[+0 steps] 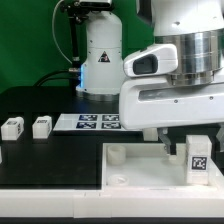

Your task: Assemble one leg

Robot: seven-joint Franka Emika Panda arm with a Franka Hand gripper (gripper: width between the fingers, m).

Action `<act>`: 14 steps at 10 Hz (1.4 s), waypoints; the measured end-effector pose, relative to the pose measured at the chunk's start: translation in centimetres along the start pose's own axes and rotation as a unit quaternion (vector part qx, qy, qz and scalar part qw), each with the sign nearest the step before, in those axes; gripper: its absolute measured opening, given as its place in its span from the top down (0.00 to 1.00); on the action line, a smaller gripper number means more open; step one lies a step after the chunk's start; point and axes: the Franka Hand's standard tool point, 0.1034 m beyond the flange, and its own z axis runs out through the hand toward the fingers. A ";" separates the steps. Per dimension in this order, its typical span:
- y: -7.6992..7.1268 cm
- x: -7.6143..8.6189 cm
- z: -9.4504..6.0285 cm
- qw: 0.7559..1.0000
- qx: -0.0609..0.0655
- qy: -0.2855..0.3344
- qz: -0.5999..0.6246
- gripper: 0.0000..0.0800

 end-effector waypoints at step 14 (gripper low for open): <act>-1.4 0.2 -0.1 0.669 0.035 -0.026 0.742 0.51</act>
Offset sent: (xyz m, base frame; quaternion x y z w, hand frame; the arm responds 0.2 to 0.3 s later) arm 0.0000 0.0000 0.0000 0.0000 0.0000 0.1790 0.9838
